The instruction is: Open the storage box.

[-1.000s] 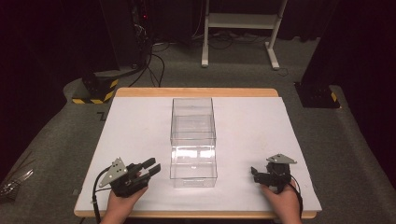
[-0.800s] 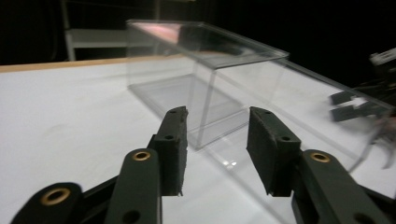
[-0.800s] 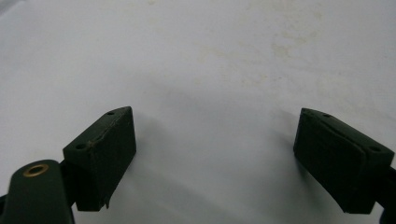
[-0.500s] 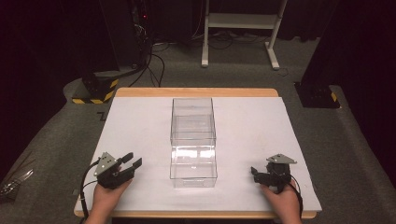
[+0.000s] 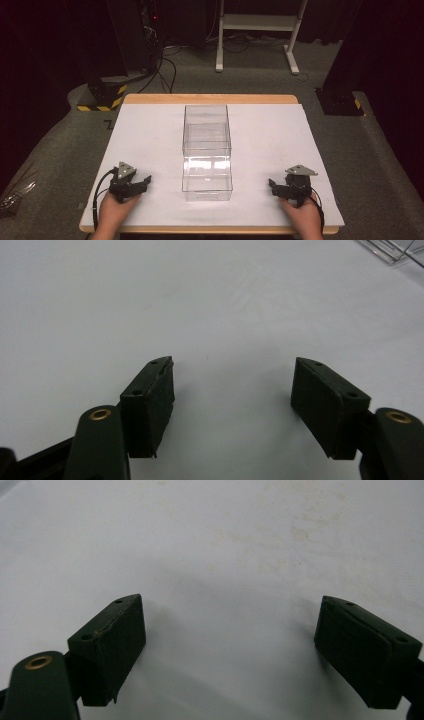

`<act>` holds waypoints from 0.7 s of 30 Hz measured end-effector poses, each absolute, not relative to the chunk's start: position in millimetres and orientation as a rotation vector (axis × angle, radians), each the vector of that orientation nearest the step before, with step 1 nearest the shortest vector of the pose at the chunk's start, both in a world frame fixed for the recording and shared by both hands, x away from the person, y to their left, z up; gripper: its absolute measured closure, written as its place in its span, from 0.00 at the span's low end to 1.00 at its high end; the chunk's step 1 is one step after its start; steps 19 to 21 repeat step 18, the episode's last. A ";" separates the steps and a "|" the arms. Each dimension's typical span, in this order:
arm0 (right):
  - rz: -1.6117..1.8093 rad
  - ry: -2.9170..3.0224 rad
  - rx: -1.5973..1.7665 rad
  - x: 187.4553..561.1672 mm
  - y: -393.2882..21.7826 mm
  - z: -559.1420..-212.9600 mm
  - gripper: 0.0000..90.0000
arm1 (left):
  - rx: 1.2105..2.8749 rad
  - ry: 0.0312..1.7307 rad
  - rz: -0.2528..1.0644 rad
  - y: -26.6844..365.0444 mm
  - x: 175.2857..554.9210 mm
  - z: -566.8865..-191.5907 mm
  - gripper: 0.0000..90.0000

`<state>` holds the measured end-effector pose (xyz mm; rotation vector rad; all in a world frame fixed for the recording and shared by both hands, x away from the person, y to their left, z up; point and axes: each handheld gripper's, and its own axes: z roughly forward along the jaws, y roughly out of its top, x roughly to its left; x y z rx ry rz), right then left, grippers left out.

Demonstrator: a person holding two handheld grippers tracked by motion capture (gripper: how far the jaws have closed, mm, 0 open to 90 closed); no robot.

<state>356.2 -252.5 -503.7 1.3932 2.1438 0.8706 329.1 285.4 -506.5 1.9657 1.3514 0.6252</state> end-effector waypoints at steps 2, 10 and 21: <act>0.871 2.143 1.396 356.1 -252.4 -503.7 0.15 | 1.964 1.352 0.628 284.8 329.0 -506.8 0.37; 0.872 2.143 1.391 356.2 -252.6 -503.8 0.15 | 1.961 1.353 0.625 285.4 329.2 -507.0 0.37; 0.871 2.144 1.393 356.3 -252.6 -503.7 0.15 | 1.959 1.352 0.626 284.9 328.9 -507.1 0.37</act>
